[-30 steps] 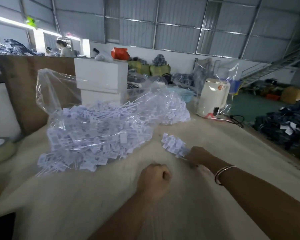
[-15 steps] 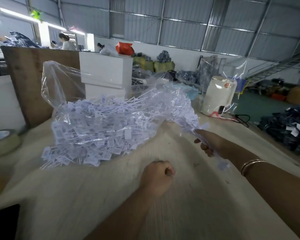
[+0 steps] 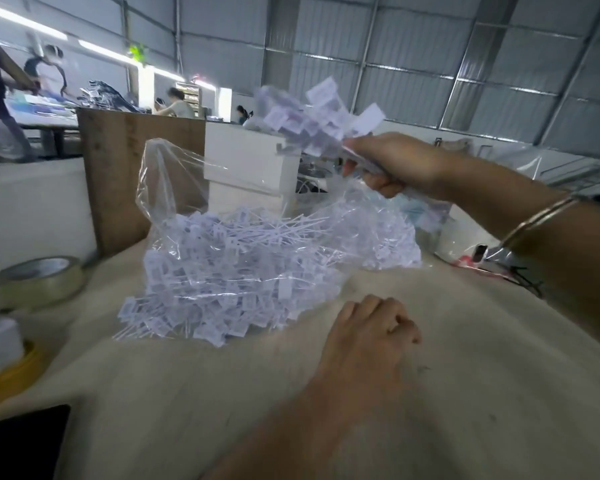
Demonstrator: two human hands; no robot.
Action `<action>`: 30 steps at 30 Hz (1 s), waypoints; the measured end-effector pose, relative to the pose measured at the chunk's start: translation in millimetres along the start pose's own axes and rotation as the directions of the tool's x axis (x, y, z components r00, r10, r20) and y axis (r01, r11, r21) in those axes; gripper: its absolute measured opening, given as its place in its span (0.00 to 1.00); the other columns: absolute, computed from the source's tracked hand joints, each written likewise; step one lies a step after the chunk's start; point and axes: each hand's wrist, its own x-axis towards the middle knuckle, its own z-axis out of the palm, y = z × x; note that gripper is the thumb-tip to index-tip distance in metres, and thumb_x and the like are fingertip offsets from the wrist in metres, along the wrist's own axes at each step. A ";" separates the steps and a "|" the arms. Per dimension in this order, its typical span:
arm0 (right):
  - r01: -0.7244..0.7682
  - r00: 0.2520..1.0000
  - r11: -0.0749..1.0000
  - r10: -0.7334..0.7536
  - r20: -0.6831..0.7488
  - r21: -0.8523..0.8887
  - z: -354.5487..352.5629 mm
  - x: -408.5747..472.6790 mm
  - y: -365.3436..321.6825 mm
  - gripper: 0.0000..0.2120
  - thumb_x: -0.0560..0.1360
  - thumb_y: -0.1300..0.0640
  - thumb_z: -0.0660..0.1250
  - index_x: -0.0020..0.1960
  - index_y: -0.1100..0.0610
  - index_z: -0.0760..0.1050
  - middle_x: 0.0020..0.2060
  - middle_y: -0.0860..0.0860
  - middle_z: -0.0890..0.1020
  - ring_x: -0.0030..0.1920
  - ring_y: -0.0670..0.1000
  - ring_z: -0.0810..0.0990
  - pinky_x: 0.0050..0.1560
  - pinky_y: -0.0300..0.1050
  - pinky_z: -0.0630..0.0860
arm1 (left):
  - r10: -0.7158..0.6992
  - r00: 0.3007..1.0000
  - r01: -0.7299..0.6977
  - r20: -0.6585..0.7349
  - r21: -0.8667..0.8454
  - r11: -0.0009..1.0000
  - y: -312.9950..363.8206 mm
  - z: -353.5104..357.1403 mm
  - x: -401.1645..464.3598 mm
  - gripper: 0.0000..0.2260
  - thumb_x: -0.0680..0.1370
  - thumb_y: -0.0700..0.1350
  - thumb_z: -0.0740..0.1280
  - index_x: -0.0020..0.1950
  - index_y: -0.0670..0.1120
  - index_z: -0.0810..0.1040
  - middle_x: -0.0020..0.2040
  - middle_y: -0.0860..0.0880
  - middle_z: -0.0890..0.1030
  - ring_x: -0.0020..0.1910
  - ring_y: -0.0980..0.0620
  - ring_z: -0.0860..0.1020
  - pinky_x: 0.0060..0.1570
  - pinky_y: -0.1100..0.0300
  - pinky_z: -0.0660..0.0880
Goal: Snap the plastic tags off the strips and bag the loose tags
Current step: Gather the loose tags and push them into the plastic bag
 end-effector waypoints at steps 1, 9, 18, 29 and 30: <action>0.010 0.996 0.993 0.000 0.087 -0.115 12.2 14.5 -4.9 0.21 0.77 0.40 0.57 0.45 0.58 0.74 0.25 0.48 0.64 0.25 0.47 0.59 0.25 0.37 0.57 | 0.004 0.996 0.001 -0.088 0.062 0.998 -3.3 -15.1 8.0 0.13 0.68 0.44 0.58 0.47 0.50 0.79 0.49 0.52 0.77 0.50 0.51 0.73 0.49 0.57 0.66; 0.297 0.953 0.822 -0.226 0.201 -0.486 103.8 79.5 14.9 0.14 0.78 0.42 0.59 0.38 0.49 0.71 0.36 0.44 0.75 0.35 0.42 0.72 0.33 0.28 0.65 | -0.469 0.882 0.319 0.051 0.668 0.673 -97.9 -104.1 0.3 0.13 0.77 0.42 0.62 0.60 0.49 0.73 0.52 0.49 0.81 0.54 0.47 0.77 0.55 0.53 0.68; 0.303 0.953 0.453 -0.176 0.249 -0.838 145.1 107.6 42.9 0.16 0.80 0.52 0.56 0.66 0.56 0.67 0.63 0.56 0.72 0.64 0.57 0.69 0.62 0.53 0.64 | 0.081 0.997 -0.079 -0.001 0.200 0.976 -89.0 -135.4 13.3 0.08 0.68 0.40 0.62 0.42 0.46 0.79 0.41 0.52 0.80 0.42 0.54 0.73 0.45 0.58 0.70; 0.054 0.987 0.780 0.052 0.150 -0.623 27.9 31.8 57.4 0.22 0.74 0.41 0.64 0.64 0.50 0.73 0.62 0.49 0.75 0.59 0.49 0.73 0.57 0.42 0.67 | -0.425 0.889 0.335 0.171 0.391 0.857 -156.0 -201.7 -0.7 0.26 0.65 0.74 0.46 0.38 0.61 0.77 0.30 0.62 0.70 0.36 0.52 0.74 0.42 0.58 0.69; 0.053 0.990 0.814 0.033 0.136 -0.578 25.6 28.4 66.6 0.19 0.76 0.44 0.63 0.64 0.49 0.73 0.63 0.48 0.75 0.61 0.48 0.72 0.58 0.41 0.66 | -0.439 0.870 0.321 0.226 0.417 0.851 -157.5 -199.9 -1.6 0.27 0.63 0.75 0.45 0.40 0.62 0.78 0.32 0.62 0.69 0.38 0.52 0.74 0.43 0.57 0.69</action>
